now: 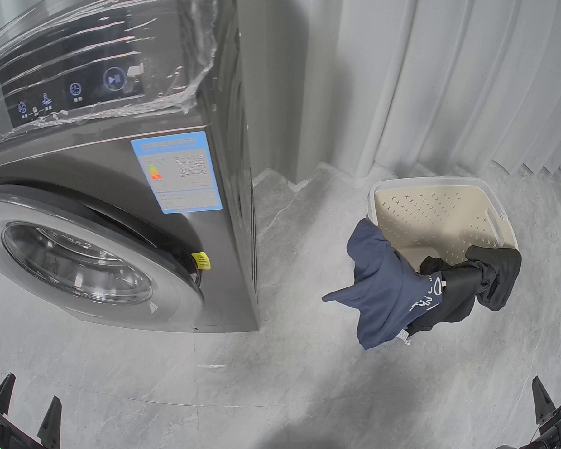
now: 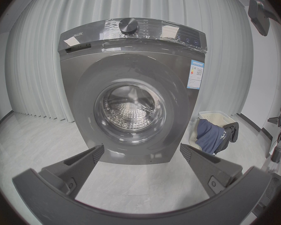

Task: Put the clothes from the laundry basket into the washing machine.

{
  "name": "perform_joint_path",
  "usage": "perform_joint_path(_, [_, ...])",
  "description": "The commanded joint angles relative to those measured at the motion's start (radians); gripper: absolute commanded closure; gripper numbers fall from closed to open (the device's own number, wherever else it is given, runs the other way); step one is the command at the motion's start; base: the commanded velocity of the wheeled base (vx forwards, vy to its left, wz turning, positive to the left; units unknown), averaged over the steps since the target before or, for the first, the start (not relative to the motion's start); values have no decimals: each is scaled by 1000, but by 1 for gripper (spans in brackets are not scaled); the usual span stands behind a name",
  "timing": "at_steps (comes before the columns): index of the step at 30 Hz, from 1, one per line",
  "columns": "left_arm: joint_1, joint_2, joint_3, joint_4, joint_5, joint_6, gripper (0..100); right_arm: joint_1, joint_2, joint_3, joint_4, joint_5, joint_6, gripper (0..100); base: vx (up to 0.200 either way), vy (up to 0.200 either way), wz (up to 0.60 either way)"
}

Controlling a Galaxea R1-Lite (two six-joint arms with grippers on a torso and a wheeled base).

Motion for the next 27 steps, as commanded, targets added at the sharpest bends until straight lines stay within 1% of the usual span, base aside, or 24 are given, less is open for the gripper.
perform_joint_path(1, [1, -12, 13, 1, 0, 0, 0, 0, -10, 18, -1, 1, 0, 0, 0, 200, 0])
perform_joint_path(27, [-1, -12, 13, 1, 0, 0, 0, 0, -10, 18, -1, 1, 0, 0, 0, 200, 0])
